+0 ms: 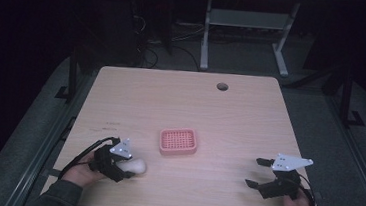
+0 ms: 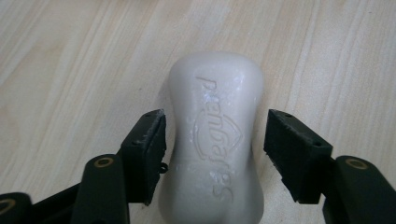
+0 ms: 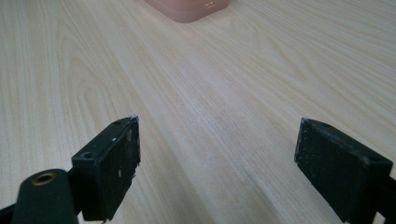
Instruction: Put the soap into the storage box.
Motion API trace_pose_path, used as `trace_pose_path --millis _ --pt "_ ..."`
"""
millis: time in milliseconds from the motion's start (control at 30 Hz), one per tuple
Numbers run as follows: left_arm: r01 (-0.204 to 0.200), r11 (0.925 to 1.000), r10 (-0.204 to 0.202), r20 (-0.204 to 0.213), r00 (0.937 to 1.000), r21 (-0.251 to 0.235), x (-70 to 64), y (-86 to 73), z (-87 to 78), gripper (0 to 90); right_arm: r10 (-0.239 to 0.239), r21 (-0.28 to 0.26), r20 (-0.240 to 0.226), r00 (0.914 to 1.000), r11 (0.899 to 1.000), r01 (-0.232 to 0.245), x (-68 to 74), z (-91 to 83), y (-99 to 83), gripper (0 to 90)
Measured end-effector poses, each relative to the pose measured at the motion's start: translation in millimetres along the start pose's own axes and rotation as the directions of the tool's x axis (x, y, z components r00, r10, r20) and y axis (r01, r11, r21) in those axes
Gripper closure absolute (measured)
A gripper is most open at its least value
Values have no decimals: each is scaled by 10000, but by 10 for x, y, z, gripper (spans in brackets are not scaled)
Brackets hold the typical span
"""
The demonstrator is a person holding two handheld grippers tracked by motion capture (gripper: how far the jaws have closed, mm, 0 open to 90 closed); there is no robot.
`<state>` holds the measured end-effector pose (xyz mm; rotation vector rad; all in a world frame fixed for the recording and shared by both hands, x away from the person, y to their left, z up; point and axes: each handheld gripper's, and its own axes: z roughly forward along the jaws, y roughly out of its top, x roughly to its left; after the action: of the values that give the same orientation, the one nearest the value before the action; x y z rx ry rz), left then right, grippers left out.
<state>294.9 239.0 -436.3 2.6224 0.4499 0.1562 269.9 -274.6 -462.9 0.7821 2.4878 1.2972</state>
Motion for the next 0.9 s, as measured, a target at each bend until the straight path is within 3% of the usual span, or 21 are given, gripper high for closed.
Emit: trace_pose_path --millis 567,900 --pt "172 9994 -175 119 9998 307 31 -4 77 439 27 -2 -2 10000 10000 -27 4 0 2 135" --pt "326 9992 -334 334 9989 228 57 -28 83 463 12 2 -20 10000 10000 -12 -3 7 -3 135"
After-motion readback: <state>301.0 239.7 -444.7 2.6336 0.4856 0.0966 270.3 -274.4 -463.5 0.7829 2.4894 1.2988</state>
